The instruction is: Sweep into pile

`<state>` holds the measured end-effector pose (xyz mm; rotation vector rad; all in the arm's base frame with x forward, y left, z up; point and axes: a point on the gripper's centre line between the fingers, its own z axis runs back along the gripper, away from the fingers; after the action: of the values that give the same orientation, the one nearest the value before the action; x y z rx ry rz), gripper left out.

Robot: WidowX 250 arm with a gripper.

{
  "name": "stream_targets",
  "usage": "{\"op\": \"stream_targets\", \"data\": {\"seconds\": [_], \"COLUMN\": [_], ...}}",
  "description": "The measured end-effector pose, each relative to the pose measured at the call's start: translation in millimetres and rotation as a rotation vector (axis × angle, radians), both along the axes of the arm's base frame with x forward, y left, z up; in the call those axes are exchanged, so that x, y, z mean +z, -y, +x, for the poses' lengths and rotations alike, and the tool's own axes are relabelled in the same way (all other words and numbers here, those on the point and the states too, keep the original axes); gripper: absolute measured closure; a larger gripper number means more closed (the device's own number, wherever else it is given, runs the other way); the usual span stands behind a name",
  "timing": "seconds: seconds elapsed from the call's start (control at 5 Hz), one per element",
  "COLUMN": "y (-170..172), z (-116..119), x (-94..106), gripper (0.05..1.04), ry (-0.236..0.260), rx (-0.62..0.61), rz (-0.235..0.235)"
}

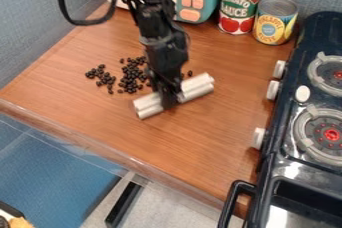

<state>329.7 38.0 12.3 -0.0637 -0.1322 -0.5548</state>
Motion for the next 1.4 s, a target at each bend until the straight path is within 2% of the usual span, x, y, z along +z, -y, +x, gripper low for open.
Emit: {"op": "stream_targets", "data": {"seconds": [0.6, 1.0, 1.4], "y": [-42.3, -78.0, -106.9], "z": [26.2, 33.4, 31.3], "x": [1.9, 2.3, 3.0], "gripper": [0.713, 0.713, 0.712], "ry": [0.011, 0.020, 0.025], "rx": [0.099, 0.307, 0.440], "rz": [-0.005, -0.033, -0.059]}}
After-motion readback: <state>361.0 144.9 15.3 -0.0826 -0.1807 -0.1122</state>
